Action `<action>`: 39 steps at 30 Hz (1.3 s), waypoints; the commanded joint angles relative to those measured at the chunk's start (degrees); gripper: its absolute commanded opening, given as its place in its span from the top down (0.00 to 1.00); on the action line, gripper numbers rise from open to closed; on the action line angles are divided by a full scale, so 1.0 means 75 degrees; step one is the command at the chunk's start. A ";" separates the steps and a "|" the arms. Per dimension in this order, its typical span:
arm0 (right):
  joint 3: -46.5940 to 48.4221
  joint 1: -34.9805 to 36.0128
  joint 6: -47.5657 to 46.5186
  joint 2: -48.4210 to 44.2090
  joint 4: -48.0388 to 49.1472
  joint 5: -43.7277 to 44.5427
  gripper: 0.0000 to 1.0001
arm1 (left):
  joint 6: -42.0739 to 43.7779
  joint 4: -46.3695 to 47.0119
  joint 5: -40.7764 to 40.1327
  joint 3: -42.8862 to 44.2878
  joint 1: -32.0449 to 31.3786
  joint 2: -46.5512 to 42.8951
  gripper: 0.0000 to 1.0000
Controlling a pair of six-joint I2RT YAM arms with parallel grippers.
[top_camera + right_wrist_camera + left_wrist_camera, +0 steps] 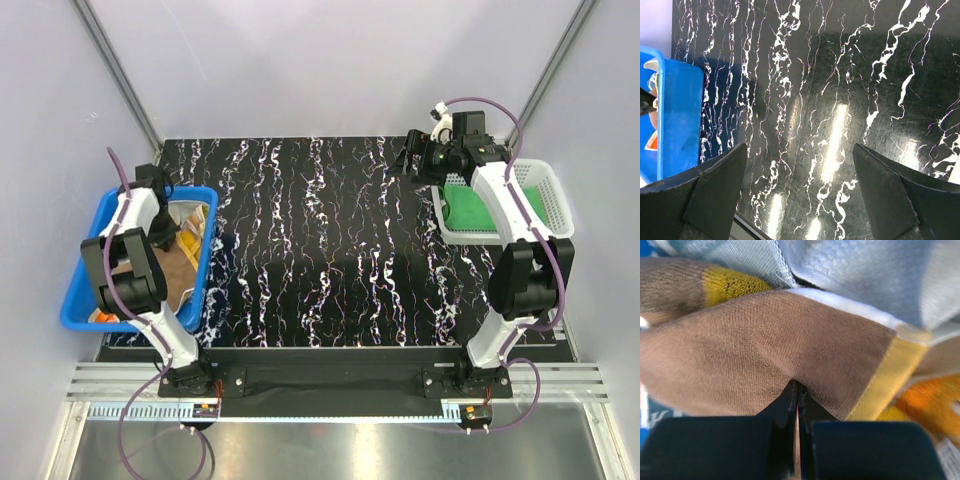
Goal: Fold and stack the towels
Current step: Grab crumpled towel
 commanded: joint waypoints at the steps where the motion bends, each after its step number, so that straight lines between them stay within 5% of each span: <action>1: 0.0008 0.0125 -0.0006 -0.0481 0.0235 -0.0055 0.07 | 0.0162 -0.0104 -0.0010 0.1097 0.0007 -0.0637 1.00; 11: 0.0009 0.0172 0.0041 -0.0844 -0.0070 0.0215 0.06 | 0.0338 -0.0927 0.0400 0.2882 -0.0837 -0.2735 1.00; 12: -0.0073 0.0196 0.0052 -0.0879 -0.0070 0.0250 0.06 | 0.0187 -0.0833 0.0376 0.2522 -0.0825 -0.2829 0.80; 13: -0.0108 0.0231 0.0064 -0.0880 -0.0070 0.0296 0.06 | 0.0127 -0.0693 0.0179 0.2170 -0.0825 -0.2992 0.72; 16: -0.0249 0.0266 0.0088 -0.0950 -0.0082 0.0344 0.06 | 0.0115 0.0057 0.0514 0.0962 -0.0802 -0.2947 0.60; 24: -0.0285 0.0313 -0.0123 -0.0997 -0.0093 0.0508 0.06 | 0.0407 0.1932 0.1114 -0.0469 -0.0778 -0.1788 0.62; 39: -0.0296 0.0313 -0.0264 -0.0681 -0.0047 0.0508 0.06 | 0.0220 0.1488 -0.0233 -0.0294 -0.0720 -0.0627 0.67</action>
